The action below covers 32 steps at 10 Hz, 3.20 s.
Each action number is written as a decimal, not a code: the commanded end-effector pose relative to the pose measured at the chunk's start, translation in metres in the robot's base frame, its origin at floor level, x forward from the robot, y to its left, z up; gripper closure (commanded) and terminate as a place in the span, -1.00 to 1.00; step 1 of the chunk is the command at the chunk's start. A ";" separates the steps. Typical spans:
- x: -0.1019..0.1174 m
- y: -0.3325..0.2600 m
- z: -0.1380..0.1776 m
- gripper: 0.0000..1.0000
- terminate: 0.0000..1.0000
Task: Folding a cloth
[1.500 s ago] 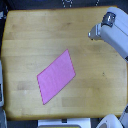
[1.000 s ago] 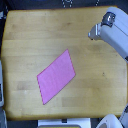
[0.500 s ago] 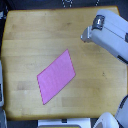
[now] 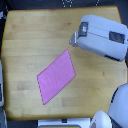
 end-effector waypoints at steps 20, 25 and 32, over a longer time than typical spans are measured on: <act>-0.067 0.054 -0.145 1.00 -1.00; -0.067 0.063 -0.146 1.00 -1.00; -0.064 0.059 -0.138 1.00 -1.00</act>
